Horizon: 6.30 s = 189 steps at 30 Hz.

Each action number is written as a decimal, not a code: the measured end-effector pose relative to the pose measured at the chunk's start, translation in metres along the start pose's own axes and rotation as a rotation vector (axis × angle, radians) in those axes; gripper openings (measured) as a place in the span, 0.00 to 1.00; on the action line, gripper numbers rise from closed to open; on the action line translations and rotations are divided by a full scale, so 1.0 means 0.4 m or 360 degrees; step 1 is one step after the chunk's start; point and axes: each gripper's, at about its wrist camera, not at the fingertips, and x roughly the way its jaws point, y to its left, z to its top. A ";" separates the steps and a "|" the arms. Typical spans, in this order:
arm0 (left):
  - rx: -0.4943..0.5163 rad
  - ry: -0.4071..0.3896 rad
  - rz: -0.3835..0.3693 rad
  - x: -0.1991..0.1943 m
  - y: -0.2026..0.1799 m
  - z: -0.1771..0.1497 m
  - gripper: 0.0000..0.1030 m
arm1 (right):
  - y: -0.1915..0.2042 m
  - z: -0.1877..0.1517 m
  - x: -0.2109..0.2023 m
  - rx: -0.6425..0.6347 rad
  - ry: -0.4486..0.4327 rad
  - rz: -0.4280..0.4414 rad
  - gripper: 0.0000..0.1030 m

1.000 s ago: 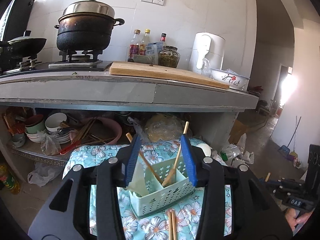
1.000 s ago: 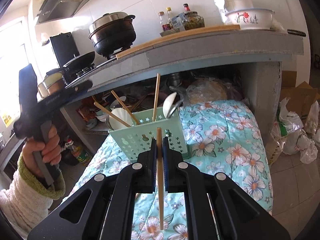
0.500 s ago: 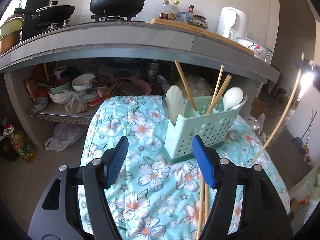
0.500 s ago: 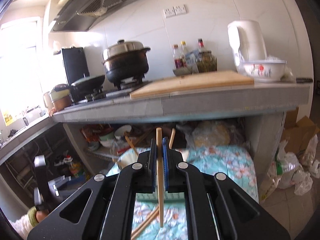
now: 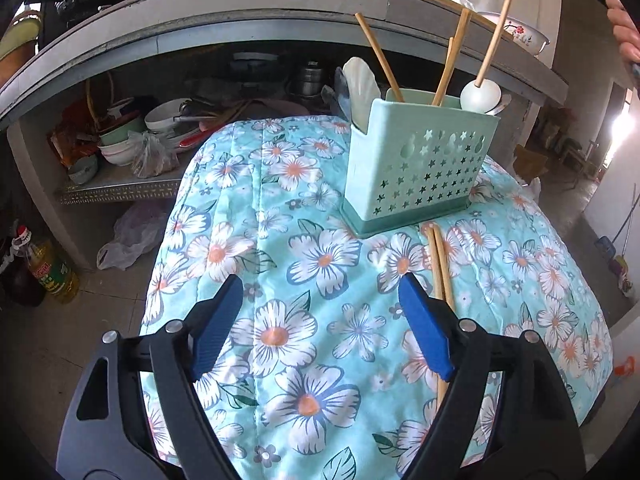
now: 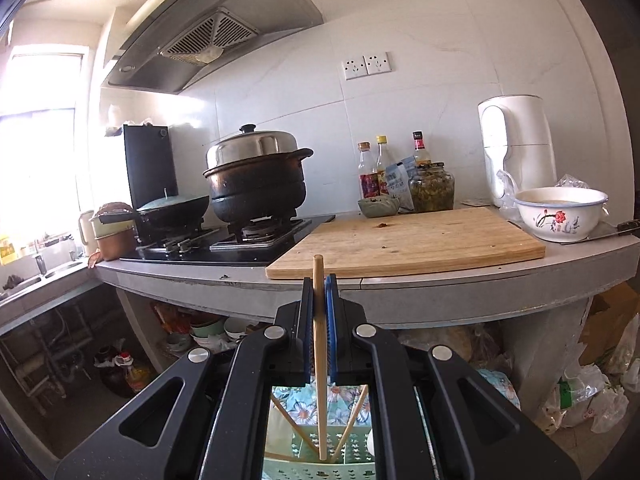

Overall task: Organize utensils
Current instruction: 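Lower the right gripper's chopstick into the holder and open the right gripper, then move the right gripper down to the chopstick pile and grasp one, then grasp a wooden chopstick with the left gripper while the right holds its chopstick, then open both grippers slightly and slide them along each chopstick to adjust grip, then close both grippers and lift both chopsticks up above the mint holder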

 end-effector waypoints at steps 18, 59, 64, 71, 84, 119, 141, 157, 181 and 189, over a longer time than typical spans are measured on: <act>-0.0031 0.0019 -0.0008 0.022 0.024 -0.008 0.75 | -0.003 -0.176 0.191 -0.0074 0.0325 -0.0084 0.06; -0.0121 0.0164 0.0066 0.015 0.057 -0.063 0.75 | -0.045 -0.895 0.021 0.1073 0.1430 0.0414 0.20; -0.0117 0.0161 0.0065 0.007 0.051 -0.061 0.75 | -0.059 -0.906 0.027 0.1142 0.1423 0.0430 0.12; -0.0149 0.0171 0.0035 -0.003 0.050 -0.059 0.75 | -0.086 -0.920 0.021 0.1227 0.1389 0.0460 0.08; -0.0016 0.0254 -0.0289 0.020 -0.095 -0.074 0.68 | -0.250 -0.888 -0.106 0.1239 0.1243 0.0262 0.06; -0.0446 0.0556 -0.0209 0.025 -0.107 -0.189 0.06 | -0.250 -0.888 -0.206 0.0996 0.1286 0.0374 0.06; 0.0207 0.0507 -0.0054 0.148 -0.193 -0.045 0.32 | -0.183 -0.760 -0.146 0.0499 0.1242 0.0138 0.34; 0.0289 0.0425 0.0084 0.255 -0.199 -0.023 0.25 | -0.149 -0.750 0.022 0.0240 0.1301 -0.0004 0.34; 0.0265 0.0407 0.0070 0.254 -0.196 -0.028 0.22 | -0.125 -0.785 0.098 0.0126 0.1381 -0.0099 0.12; 0.0257 0.0400 0.0071 0.253 -0.197 -0.025 0.16 | -0.139 -0.776 0.094 0.0215 0.1352 -0.0079 0.07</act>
